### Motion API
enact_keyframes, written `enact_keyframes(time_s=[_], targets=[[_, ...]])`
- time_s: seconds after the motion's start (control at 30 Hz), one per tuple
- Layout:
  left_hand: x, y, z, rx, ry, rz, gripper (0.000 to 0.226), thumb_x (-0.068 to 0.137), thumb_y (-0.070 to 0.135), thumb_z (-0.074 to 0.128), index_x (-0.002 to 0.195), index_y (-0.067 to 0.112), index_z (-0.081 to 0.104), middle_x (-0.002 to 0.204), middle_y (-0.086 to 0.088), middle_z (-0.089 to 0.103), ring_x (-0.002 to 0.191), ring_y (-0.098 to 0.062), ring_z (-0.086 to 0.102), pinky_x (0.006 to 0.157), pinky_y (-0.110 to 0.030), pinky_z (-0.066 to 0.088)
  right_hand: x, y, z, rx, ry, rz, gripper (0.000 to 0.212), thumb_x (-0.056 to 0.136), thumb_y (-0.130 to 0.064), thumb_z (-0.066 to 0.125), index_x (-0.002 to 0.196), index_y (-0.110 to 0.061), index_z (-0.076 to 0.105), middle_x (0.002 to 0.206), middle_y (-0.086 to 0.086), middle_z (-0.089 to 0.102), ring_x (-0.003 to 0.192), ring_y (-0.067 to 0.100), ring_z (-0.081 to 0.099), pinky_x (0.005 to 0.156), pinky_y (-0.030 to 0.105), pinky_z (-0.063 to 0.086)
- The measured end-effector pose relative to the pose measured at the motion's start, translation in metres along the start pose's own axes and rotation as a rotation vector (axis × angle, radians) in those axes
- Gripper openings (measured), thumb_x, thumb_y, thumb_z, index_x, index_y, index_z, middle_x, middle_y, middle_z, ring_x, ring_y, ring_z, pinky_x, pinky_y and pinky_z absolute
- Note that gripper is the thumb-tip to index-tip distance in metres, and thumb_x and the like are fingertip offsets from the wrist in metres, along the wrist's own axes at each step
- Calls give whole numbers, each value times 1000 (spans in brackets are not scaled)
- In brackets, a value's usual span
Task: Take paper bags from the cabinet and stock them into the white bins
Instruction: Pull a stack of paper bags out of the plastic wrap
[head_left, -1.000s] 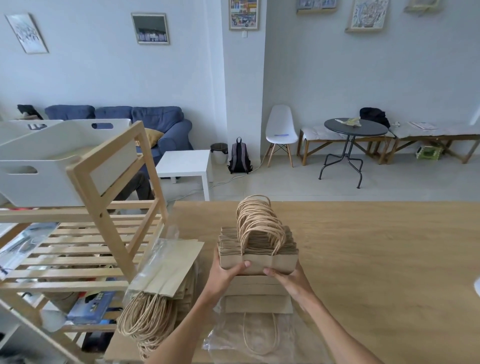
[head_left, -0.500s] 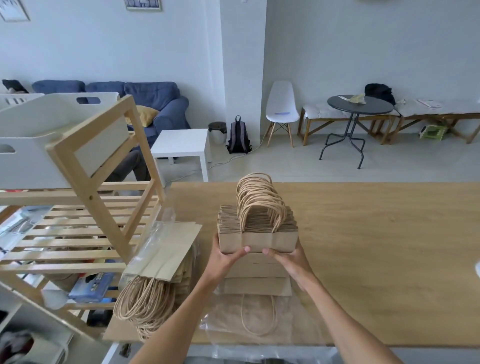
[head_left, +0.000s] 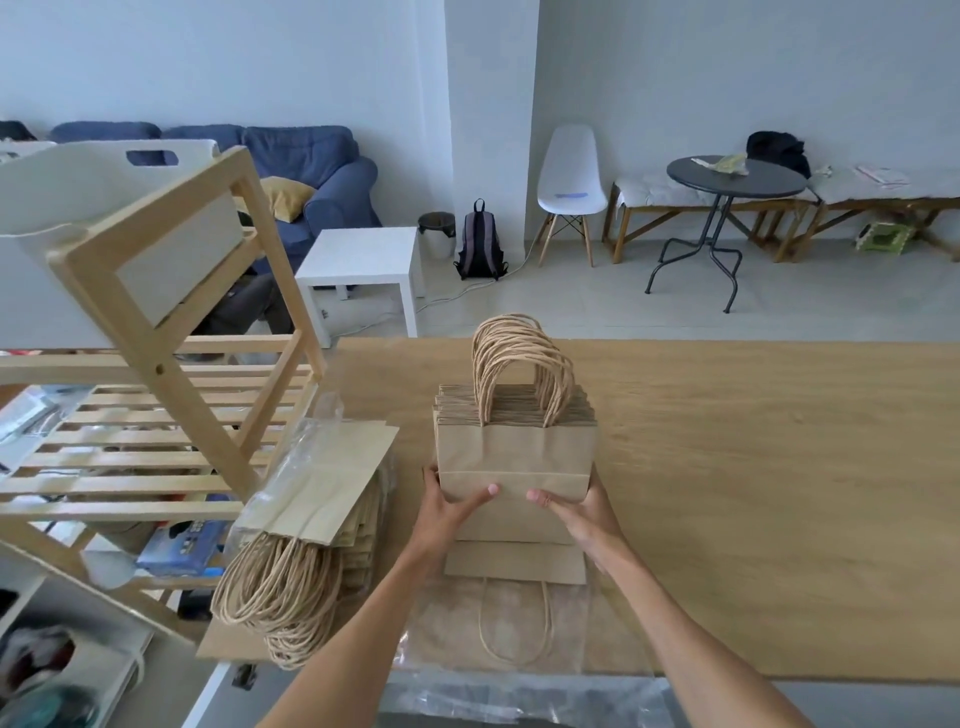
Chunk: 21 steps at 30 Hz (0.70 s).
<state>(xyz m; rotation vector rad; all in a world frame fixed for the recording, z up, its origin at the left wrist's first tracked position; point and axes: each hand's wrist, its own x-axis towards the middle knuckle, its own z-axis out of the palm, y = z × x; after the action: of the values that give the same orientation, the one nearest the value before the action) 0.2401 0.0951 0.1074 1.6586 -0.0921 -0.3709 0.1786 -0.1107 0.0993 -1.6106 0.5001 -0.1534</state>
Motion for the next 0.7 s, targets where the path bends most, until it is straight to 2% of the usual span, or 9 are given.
enact_keyframes(time_s=[0.1,0.17,0.23,0.3,0.37,0.43,0.53,0.63,0.7], targets=[[3,5,2,-14,41,23,82,68,26,92,129,15,39,125,-5,64,111,-10,67,91,-27,56,-2,-10,-2,5,-5,-3,70,61,-21,97,122,-14,63,106,-2,77,95,-2,71,75,8,52],[3,16,2,-24,58,37,82,63,26,95,126,14,43,122,-6,66,107,-14,69,91,-35,58,-4,-19,-6,12,-17,-17,64,61,-26,96,117,-11,68,102,-2,79,99,6,73,75,11,53],[1,32,2,-22,72,78,73,63,27,95,118,20,48,117,-2,68,99,-7,71,83,-32,60,-8,-35,-10,26,-21,-48,61,63,-24,95,117,-11,69,101,-3,80,99,10,74,74,13,54],[-2,50,2,-25,73,116,72,61,37,94,117,25,49,116,3,68,96,-1,70,78,-26,59,-13,-56,-15,65,-23,-88,61,66,-16,95,119,-13,66,103,-2,79,94,7,75,71,15,56],[-6,67,1,-24,64,165,79,60,46,92,124,22,52,118,3,69,102,-5,70,85,-31,59,-18,-80,-20,79,-55,-142,63,66,-13,95,120,-15,64,107,-1,78,96,8,75,77,20,58],[-10,84,0,-17,50,205,79,65,47,91,129,19,53,120,2,71,108,-11,69,92,-38,58,-26,-106,-25,93,-88,-190,57,67,-12,94,115,-20,65,105,-2,79,97,9,75,80,23,58],[-19,114,2,-42,39,237,69,68,42,90,124,24,55,115,4,73,106,-12,71,89,-36,59,-34,-134,-31,127,-137,-225,45,69,-10,93,105,-23,69,98,-4,80,92,10,76,75,23,59],[-29,138,1,-82,42,258,60,70,32,90,120,21,59,112,1,75,100,-13,73,79,-29,60,-42,-152,-31,171,-160,-264,46,60,-25,94,102,-21,73,97,0,80,91,17,77,72,27,61],[-32,146,-1,-110,50,248,59,72,25,90,121,15,60,111,-4,75,98,-17,74,80,-34,61,-44,-159,-30,206,-174,-255,58,53,-38,91,105,-19,74,100,4,80,92,21,77,73,31,61]])
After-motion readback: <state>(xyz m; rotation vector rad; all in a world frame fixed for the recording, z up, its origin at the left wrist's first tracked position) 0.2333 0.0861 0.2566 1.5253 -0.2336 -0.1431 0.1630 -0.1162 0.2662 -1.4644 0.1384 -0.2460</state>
